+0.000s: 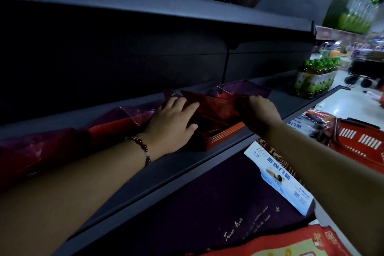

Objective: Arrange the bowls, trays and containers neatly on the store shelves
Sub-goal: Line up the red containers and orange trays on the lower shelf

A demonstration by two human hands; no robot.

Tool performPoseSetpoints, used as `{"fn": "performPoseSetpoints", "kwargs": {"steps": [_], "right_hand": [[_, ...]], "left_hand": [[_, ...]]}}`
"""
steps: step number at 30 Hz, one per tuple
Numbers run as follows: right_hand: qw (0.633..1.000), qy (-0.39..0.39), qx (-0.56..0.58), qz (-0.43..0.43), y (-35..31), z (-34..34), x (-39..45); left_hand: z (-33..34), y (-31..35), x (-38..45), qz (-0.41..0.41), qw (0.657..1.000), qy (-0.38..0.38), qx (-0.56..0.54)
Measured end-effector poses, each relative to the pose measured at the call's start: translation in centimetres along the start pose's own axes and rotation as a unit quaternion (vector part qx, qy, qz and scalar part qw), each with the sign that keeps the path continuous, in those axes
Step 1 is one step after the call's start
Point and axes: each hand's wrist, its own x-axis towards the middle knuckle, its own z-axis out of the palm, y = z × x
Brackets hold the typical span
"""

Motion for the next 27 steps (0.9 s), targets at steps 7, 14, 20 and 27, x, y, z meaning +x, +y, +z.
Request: {"fn": "performPoseSetpoints", "kwargs": {"steps": [7, 14, 20, 27], "right_hand": [[0.991, 0.123, 0.019, -0.053, -1.2, -1.6, -4.5], [0.968, 0.179, 0.083, -0.158, -7.3, -3.2, -11.5], [0.95, 0.056, 0.298, -0.078, -15.6, -3.7, -17.6], [0.734, -0.08, 0.661, 0.135, -25.0, -3.1, -21.8]], "left_hand": [[-4.2, 2.1, -3.5, -0.191, 0.885, -0.012, -0.424], [-9.3, 3.1, -8.9, -0.328, 0.676, -0.014, -0.66], [-11.7, 0.9, -18.6, -0.409, 0.626, 0.055, -0.661], [-13.6, -2.7, -31.2, -0.45, 0.639, 0.139, -0.608]]}}
